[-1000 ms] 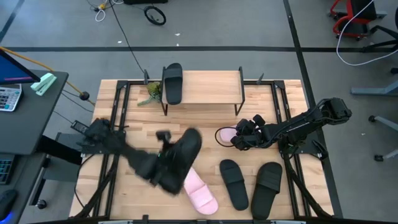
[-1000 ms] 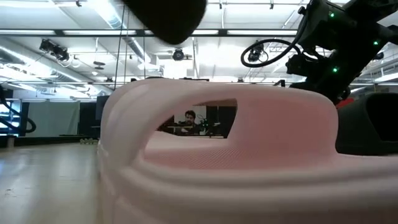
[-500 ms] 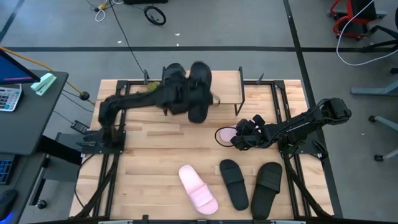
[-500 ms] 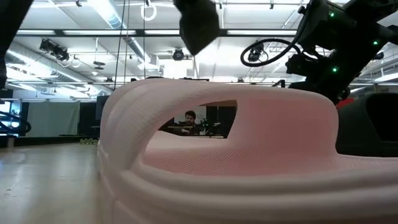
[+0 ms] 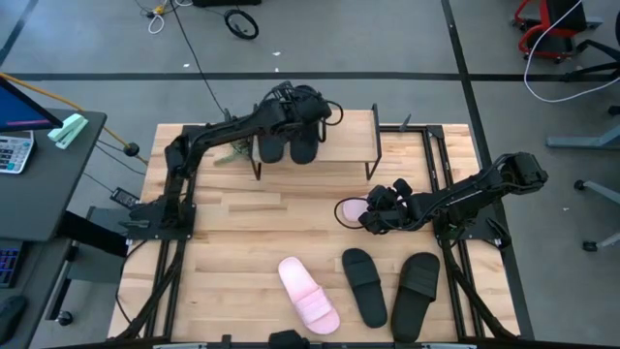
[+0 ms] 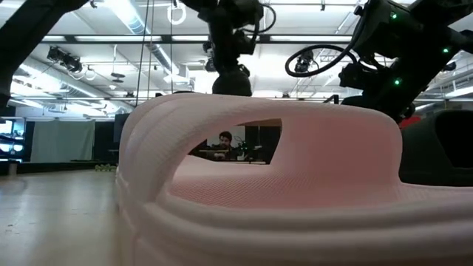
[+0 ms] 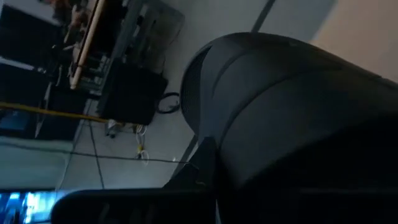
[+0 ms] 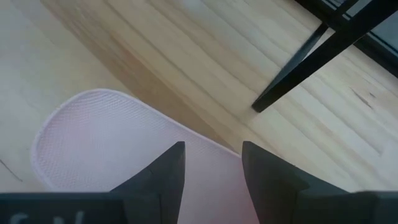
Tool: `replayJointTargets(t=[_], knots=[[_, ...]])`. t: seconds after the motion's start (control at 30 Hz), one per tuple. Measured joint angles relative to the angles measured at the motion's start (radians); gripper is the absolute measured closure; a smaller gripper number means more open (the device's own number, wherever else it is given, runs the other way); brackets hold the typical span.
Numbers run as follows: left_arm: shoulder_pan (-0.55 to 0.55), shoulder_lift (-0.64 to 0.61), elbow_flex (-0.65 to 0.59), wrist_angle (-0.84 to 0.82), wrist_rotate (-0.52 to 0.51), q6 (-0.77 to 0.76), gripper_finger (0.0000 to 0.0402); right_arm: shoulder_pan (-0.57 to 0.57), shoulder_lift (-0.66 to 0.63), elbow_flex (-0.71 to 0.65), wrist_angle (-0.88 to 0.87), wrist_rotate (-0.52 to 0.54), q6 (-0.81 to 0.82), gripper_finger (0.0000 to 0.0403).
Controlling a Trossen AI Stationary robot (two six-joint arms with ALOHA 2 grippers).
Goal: Pick and place slides into the shelf
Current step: Put the black slide on the shelf
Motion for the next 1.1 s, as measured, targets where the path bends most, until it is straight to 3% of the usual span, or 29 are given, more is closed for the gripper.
replayJointTargets(t=[0.27,0.57,1.1], knots=[[0.013,0.007,0.000,-0.027,0.010,0.026,0.0362,0.000,0.000,0.000,0.000,0.000,0.000,0.0238],[0.013,0.007,0.000,-0.097,0.009,0.019,0.0386,0.000,0.000,0.000,0.000,0.000,0.000,0.0238],[0.004,0.007,0.000,-0.118,0.010,0.045,0.0217,0.000,0.000,0.000,0.000,0.000,0.000,0.0238]])
